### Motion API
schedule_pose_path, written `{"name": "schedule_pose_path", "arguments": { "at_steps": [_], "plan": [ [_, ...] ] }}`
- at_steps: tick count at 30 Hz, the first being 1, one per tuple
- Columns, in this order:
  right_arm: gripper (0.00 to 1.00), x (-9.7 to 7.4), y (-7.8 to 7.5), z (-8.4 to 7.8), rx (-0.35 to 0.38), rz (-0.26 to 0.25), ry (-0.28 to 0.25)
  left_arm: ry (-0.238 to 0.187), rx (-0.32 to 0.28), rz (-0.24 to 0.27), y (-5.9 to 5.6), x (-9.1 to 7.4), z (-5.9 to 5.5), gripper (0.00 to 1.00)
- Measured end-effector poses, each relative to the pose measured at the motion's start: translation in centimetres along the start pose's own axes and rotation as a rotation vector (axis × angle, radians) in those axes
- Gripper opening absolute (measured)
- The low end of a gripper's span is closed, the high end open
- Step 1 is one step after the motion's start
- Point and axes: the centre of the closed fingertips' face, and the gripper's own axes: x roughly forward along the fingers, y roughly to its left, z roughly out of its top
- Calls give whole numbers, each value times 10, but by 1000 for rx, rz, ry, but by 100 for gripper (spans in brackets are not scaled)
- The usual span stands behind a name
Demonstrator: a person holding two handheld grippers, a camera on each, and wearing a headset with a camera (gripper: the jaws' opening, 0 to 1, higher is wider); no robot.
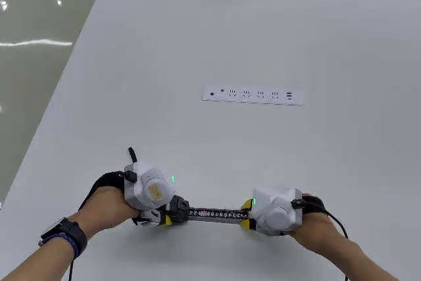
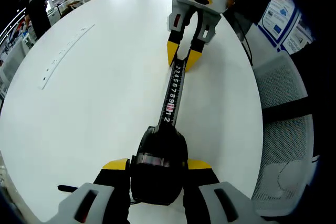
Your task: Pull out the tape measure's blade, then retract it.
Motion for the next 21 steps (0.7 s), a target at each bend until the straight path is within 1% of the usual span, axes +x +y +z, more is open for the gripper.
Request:
{"name": "schedule_pose_path", "arguments": {
  "at_steps": [11, 21],
  "plan": [
    [14, -7, -1, -10, 7, -1, 3, 10, 0, -3, 0, 1, 0, 36],
    [14, -12, -1, -18, 6, -7, 7, 11, -3, -2, -1, 1, 1, 36]
  ]
}}
